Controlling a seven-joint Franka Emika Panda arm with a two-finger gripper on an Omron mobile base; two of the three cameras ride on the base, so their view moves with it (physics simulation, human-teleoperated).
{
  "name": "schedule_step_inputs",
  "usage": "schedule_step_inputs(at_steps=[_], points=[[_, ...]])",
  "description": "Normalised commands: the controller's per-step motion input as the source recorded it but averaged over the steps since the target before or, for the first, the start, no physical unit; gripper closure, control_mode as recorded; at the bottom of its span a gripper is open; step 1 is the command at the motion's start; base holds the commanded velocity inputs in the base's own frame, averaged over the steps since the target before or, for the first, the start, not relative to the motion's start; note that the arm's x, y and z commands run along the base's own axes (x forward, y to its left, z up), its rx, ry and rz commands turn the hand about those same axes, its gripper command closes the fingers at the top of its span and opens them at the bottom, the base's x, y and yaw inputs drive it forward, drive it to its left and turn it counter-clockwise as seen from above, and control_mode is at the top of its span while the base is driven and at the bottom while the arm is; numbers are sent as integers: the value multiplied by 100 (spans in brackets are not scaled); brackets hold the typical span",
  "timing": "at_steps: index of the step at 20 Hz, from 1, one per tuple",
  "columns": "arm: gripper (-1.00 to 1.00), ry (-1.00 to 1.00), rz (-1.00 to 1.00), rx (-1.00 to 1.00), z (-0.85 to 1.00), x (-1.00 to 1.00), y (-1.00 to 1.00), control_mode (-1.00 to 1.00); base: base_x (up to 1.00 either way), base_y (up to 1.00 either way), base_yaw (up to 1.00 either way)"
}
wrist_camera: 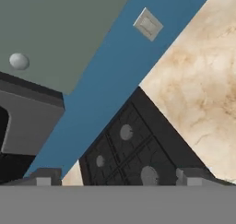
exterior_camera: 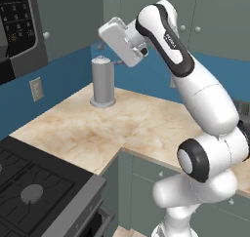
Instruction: Close all open cabinet doors.
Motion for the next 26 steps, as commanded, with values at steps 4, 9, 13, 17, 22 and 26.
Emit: schedule_step_inputs(at_steps=[4,9,13,17,22,26], points=[[-100,-3,0,-26,-18,-53,-46,-100,0,0,0],[-100,-6,-3,-19,-20,-55,-44,-100,0,0,0],[-100,-2,-6,-18,-24,-47,-38,-100,0,0,0],[-100,0,-2,-17,-33,-33,-32,-100,0,0,0],[-100,-3,-1,-9,-40,-41,-33,-100,0,0,0],[-100,-6,0,-7,-40,-38,-33,-100,0,0,0]])
